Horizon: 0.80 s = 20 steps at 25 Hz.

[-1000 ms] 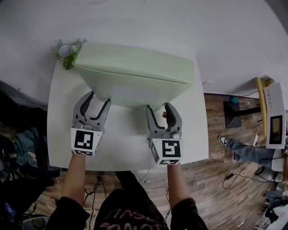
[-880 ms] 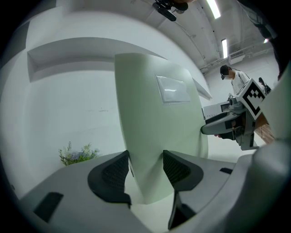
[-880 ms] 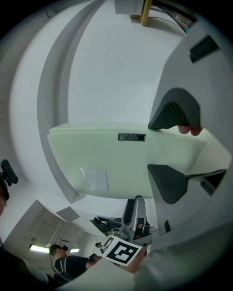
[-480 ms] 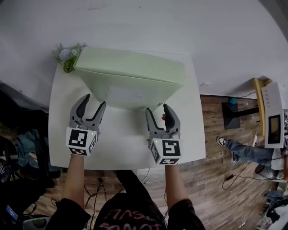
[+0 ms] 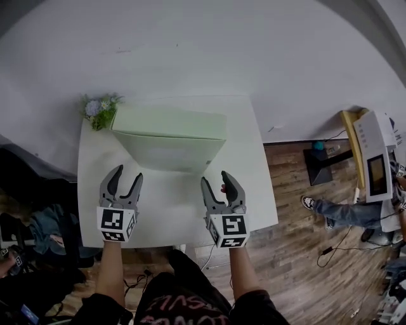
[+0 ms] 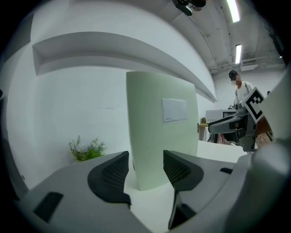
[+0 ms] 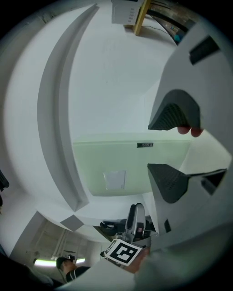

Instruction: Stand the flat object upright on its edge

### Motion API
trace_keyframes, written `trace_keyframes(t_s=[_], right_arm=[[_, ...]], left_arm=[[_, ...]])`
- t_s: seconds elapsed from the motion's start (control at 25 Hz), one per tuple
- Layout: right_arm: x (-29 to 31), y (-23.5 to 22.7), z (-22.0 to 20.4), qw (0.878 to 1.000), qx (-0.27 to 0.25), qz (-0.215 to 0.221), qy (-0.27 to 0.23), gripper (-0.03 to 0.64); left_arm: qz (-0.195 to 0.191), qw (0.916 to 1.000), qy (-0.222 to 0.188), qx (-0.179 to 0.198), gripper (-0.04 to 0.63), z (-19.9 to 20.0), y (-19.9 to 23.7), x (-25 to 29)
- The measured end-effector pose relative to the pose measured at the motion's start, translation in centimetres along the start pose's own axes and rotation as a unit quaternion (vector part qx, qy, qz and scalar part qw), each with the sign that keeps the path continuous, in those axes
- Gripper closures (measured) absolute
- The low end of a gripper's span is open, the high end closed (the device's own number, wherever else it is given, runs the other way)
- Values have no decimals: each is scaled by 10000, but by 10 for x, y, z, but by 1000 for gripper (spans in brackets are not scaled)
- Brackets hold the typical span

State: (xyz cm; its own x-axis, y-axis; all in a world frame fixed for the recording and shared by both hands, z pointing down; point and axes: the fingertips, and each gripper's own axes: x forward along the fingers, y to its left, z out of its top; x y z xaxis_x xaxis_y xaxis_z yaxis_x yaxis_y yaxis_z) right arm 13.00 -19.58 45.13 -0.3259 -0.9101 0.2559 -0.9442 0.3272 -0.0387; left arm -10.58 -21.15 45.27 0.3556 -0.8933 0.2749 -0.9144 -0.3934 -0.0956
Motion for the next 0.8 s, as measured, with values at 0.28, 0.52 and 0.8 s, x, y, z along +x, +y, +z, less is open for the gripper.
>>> trace_keyframes(t_s=[0.28,0.52,0.8], right_arm=[[-31,12,21,9998,-35,-169,-84,448],[-54,27,32,9993,-60,-354,-68,480],[-90,46,49,9984,-79,-534,-180,529]], left_arm=[[-197,9997,-137,12,345,23,-20,-29],[-253,9994,-239,-21,368,36,-22,-58],[-280,9988,-407,-55,408,50,-25,-98]])
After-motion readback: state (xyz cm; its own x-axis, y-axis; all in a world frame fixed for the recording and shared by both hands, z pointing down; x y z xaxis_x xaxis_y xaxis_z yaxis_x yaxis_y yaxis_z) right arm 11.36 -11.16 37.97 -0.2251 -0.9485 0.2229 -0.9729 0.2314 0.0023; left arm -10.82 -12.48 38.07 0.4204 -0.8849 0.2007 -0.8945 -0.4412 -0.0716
